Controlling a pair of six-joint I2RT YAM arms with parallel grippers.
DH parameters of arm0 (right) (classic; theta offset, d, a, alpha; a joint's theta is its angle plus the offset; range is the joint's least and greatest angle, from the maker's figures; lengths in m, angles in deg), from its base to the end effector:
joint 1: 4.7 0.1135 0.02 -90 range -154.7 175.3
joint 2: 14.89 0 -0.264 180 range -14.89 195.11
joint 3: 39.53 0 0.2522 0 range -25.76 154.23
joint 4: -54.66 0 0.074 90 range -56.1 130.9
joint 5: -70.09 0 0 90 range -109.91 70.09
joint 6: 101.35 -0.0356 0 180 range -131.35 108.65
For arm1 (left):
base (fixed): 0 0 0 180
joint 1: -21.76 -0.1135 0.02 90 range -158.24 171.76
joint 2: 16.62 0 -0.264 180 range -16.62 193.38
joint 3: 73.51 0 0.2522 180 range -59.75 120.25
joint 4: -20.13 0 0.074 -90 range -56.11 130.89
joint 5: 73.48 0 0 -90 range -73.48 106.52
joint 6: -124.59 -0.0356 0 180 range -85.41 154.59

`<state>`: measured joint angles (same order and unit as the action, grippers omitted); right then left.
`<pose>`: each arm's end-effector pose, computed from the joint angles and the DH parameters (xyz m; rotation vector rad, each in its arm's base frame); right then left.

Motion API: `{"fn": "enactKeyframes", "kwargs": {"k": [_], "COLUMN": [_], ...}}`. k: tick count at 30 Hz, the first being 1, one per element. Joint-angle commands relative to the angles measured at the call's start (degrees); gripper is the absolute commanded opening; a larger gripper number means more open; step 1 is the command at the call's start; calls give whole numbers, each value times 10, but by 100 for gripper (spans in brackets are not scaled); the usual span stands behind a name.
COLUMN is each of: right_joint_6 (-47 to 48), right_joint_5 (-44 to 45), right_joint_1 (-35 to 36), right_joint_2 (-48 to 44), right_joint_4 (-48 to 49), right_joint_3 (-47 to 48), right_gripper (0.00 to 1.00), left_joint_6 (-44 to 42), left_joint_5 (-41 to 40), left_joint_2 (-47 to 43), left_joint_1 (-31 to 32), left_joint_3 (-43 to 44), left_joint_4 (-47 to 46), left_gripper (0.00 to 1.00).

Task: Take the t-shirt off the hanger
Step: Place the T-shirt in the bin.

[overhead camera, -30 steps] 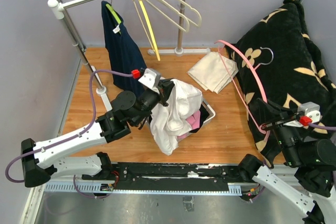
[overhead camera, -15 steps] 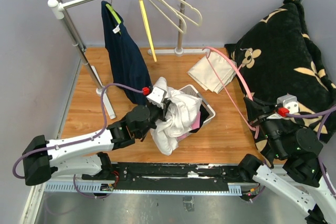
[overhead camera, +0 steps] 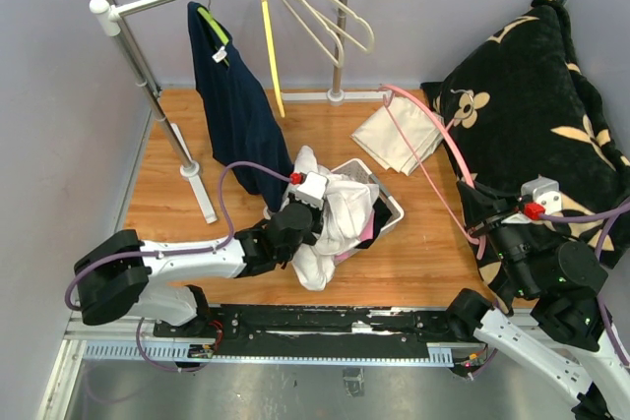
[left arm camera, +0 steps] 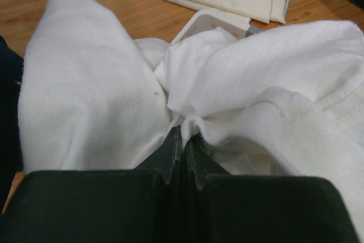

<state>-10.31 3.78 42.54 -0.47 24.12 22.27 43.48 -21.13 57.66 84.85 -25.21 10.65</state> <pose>0.0357 0.0175 0.3957 -0.1911 1.3002 0.4246 0.1430 -0.2337 0.2281 0.4008 1.7617 -0.2853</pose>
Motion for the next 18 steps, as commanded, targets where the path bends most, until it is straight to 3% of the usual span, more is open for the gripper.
{"fn": "enactKeyframes", "kwargs": {"k": [1, 8, 10, 18], "right_joint_6": [-8, -12, -13, -29], "right_joint_5": [-16, -39, -47, -85], "right_joint_1": [1, 1, 0, 1], "right_joint_2": [-9, -3, 5, 53], "right_joint_4": [31, 15, 9, -6], "right_joint_3": [10, 29, 34, 50], "right_gripper": [1, 1, 1, 1], "left_joint_6": [15, 11, 5, -9], "left_joint_5": [-27, -31, -27, 4], "left_joint_2": [29, -10, -28, -81], "left_joint_1": [4, 11, 12, 22], "left_joint_3": [8, 35, 46, 82], "left_joint_4": [20, 58, 75, 115], "left_gripper": [0, 1, 6, 45]}}
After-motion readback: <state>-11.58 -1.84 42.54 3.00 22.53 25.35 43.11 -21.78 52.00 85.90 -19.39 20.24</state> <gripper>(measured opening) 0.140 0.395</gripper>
